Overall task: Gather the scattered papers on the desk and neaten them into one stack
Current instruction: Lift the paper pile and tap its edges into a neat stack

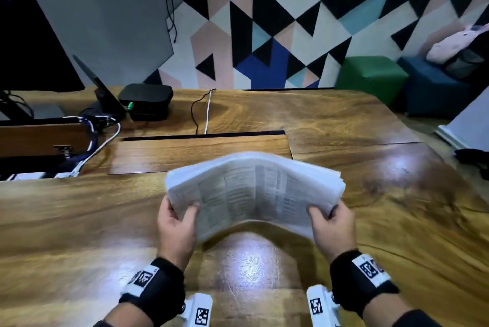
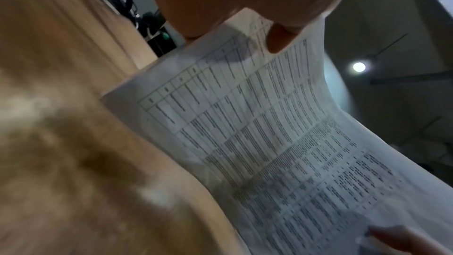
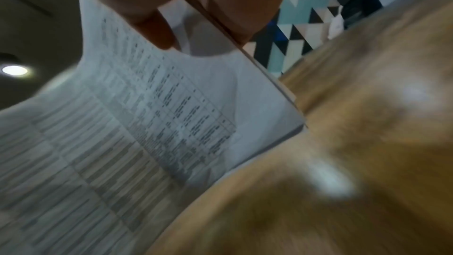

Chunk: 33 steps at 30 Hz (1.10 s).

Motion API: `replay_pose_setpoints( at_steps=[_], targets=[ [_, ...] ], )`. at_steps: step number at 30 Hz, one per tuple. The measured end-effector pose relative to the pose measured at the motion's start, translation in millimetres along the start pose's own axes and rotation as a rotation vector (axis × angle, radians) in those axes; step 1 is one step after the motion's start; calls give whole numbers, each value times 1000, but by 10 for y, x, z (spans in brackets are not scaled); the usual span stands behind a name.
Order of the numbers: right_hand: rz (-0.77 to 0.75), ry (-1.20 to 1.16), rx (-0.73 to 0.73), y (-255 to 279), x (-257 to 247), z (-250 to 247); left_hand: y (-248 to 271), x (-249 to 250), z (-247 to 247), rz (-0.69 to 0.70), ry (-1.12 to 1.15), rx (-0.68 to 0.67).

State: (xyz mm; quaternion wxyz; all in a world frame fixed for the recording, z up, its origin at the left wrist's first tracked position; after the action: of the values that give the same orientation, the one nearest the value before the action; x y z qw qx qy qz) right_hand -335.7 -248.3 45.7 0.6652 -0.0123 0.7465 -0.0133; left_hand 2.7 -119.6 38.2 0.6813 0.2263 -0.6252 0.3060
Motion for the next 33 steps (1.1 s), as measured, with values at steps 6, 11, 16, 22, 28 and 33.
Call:
replay_pose_setpoints(
  at_steps=[6, 11, 16, 22, 28, 33],
  targets=[
    [-76, 17, 7, 8, -37, -76, -66, -158, 54, -30, -67, -70],
    [-332, 164, -151, -186, -969, -104, -281, 657, 406, 161, -138, -411],
    [-347, 581, -624, -118, -1313, 704, -264, 1392, 963, 393, -448, -719],
    [-167, 294, -702, -217, -1227, 826, -354, 1844, 864, 607, -481, -425],
    [-91, -128, -571, -370, -1104, 542, -545, 556, 447, -124, 140, -291],
    [-156, -167, -430, -387, -1143, 477, -424, 585, 768, -46, 84, -356]
  ],
)
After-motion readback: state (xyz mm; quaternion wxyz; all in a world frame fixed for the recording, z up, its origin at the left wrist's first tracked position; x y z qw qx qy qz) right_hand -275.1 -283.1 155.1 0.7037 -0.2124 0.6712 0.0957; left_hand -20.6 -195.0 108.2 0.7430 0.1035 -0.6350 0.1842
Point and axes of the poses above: each hand's wrist, its own y-axis away from the middle knuckle, its own z-axis out of the palm, x = y × z, the point moved 10 cm from there along -y, towards the middle knuckle, and after that the axes turned 4 degrees about -x, right-handed, at the moved point
